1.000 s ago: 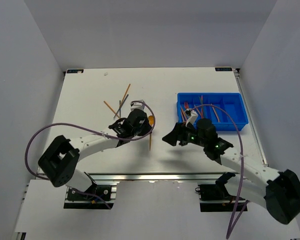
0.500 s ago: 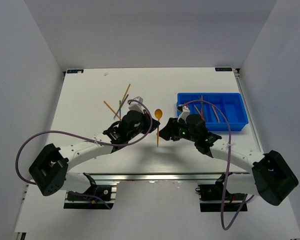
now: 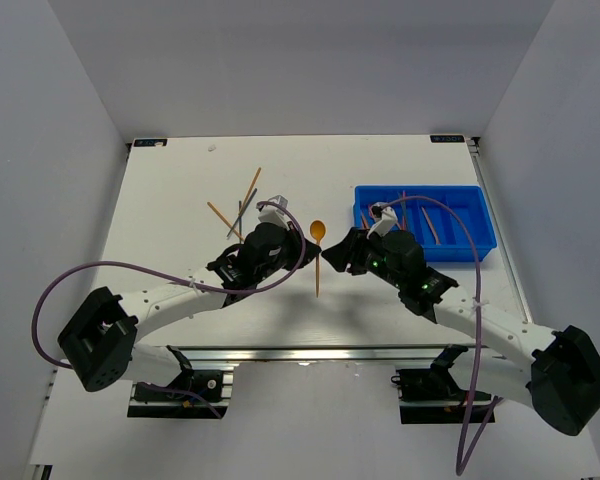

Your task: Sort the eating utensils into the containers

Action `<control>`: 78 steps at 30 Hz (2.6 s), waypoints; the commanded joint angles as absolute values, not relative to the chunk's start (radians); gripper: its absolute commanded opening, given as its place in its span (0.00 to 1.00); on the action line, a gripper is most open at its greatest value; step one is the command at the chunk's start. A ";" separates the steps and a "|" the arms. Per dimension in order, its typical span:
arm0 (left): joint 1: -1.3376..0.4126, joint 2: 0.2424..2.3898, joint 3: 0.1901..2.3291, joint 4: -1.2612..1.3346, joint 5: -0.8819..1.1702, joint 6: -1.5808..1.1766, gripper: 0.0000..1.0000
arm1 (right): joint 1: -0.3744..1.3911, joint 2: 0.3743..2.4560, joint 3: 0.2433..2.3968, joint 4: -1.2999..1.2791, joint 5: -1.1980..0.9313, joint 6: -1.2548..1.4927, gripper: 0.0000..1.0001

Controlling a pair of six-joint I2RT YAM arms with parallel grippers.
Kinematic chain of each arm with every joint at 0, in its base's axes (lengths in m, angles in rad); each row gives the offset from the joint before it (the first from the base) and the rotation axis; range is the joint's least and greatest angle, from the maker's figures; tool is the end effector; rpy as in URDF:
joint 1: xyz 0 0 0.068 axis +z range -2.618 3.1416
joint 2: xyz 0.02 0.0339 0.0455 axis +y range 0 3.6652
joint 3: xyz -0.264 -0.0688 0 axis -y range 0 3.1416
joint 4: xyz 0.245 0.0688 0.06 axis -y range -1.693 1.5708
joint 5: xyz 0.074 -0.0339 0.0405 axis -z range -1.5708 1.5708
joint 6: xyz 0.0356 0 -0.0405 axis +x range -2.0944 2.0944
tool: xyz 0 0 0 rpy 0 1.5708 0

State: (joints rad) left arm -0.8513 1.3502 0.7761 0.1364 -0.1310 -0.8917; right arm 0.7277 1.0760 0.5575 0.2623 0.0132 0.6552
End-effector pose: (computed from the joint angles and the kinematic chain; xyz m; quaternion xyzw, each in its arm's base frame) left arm 0.2009 -0.2222 0.2421 -0.0521 0.8411 -0.3743 0.3870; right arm 0.1819 0.1614 0.2488 -0.0247 0.7913 0.3856 0.4740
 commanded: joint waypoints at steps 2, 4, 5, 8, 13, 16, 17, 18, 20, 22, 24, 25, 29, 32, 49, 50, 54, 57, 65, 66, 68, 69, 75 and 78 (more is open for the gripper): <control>-0.856 1.321 0.798 0.147 -0.130 -0.882 0.00 | 0.733 1.086 0.578 0.336 -0.102 0.643 0.55; -0.859 1.319 0.799 0.156 -0.120 -0.881 0.00 | 0.744 1.117 0.595 0.342 -0.158 0.634 0.55; -0.859 1.316 0.801 0.158 -0.115 -0.884 0.00 | 0.750 1.127 0.604 0.330 -0.155 0.630 0.55; -0.861 1.310 0.802 0.163 -0.114 -0.887 0.00 | 0.761 1.160 0.621 0.318 -0.132 0.627 0.55; -0.864 1.304 0.796 0.179 -0.100 -0.894 0.00 | 0.767 1.219 0.640 0.350 -0.163 0.627 0.24; -0.864 1.302 0.796 0.176 -0.109 -0.893 0.11 | 0.765 1.239 0.675 0.331 -0.150 0.582 0.00; -0.864 1.298 0.801 0.161 -0.123 -0.879 0.28 | 0.762 1.239 0.704 0.271 -0.129 0.559 0.00; -0.864 1.295 0.830 0.085 -0.147 -0.870 0.75 | 0.759 1.235 0.722 0.218 -0.045 0.478 0.00; -0.865 1.260 0.879 -0.042 -0.255 -0.838 0.98 | 0.718 1.229 0.761 0.106 0.068 0.384 0.00; -0.865 1.218 0.959 -0.230 -0.357 -0.810 0.98 | 0.665 1.215 0.807 -0.036 0.190 0.243 0.00; -0.864 1.128 0.995 -0.364 -0.486 -0.769 0.98 | 0.565 1.200 0.827 -0.089 0.289 0.092 0.00; -0.864 1.091 0.997 -0.392 -0.514 -0.755 0.98 | 0.528 1.192 0.819 -0.074 0.316 0.031 0.00; -0.864 0.896 0.970 -0.506 -0.569 -0.687 0.98 | 0.329 1.172 0.727 0.180 0.313 -0.250 0.00; -0.864 0.835 0.974 -0.634 -0.581 -0.623 0.98 | 0.212 1.311 0.810 0.197 0.232 -0.343 0.00; -0.865 0.785 0.859 -0.673 -0.629 -0.494 0.98 | 0.043 1.520 0.836 0.285 0.106 -0.440 0.00; -0.864 0.785 0.859 -0.673 -0.637 -0.489 0.98 | 0.035 1.513 0.836 0.275 0.100 -0.436 0.00; -0.864 0.779 0.854 -0.672 -0.650 -0.488 0.98 | 0.025 1.488 0.833 0.246 0.095 -0.423 0.17; -0.864 0.779 0.845 -0.663 -0.653 -0.491 0.98 | 0.023 1.483 0.845 0.212 0.086 -0.405 0.19; -0.862 0.792 0.841 -0.663 -0.666 -0.497 0.98 | 0.021 1.453 0.825 0.193 0.078 -0.377 0.27; -0.862 0.792 0.842 -0.663 -0.667 -0.497 0.98 | 0.021 1.448 0.824 0.195 0.071 -0.376 0.27; -0.862 0.795 0.844 -0.663 -0.670 -0.499 0.98 | 0.020 1.451 0.828 0.190 0.069 -0.368 0.25; -0.864 0.795 0.842 -0.664 -0.673 -0.500 0.98 | 0.018 1.456 0.830 0.181 0.072 -0.368 0.24; -0.862 0.799 0.848 -0.666 -0.676 -0.517 0.98 | 0.017 1.437 0.833 0.184 0.063 -0.330 0.39; -0.862 0.851 0.882 -0.678 -0.707 -0.537 0.98 | 0.028 1.373 0.882 0.125 0.015 -0.238 0.49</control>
State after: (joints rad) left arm -0.8623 0.8131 0.8467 -0.6731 -0.6659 -0.5137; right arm 0.0238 1.4559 0.8337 0.1486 0.0643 -0.3168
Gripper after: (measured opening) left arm 0.980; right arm 0.468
